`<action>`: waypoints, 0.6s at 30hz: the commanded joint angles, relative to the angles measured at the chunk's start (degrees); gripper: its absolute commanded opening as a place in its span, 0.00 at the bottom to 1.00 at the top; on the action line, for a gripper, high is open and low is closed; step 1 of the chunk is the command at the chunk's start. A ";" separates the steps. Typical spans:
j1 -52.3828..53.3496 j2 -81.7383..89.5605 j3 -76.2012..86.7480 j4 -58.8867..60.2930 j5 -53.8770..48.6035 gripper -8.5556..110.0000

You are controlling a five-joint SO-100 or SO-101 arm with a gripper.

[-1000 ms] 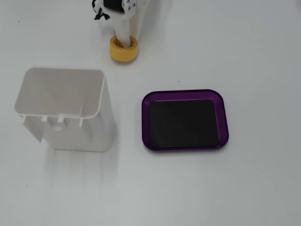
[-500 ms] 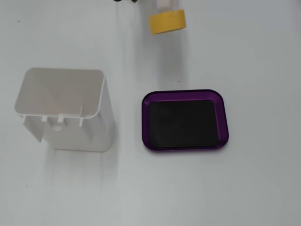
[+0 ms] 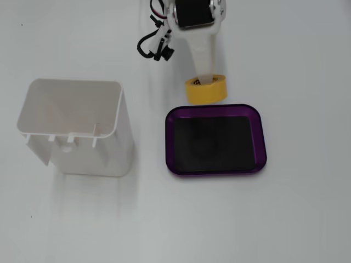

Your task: Pick up the yellow tape and place it in the box.

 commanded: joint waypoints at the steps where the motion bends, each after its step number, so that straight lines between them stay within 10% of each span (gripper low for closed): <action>1: -0.18 -4.57 -5.98 -1.23 -0.35 0.07; 18: -0.53 -12.22 -10.46 0.35 -0.18 0.18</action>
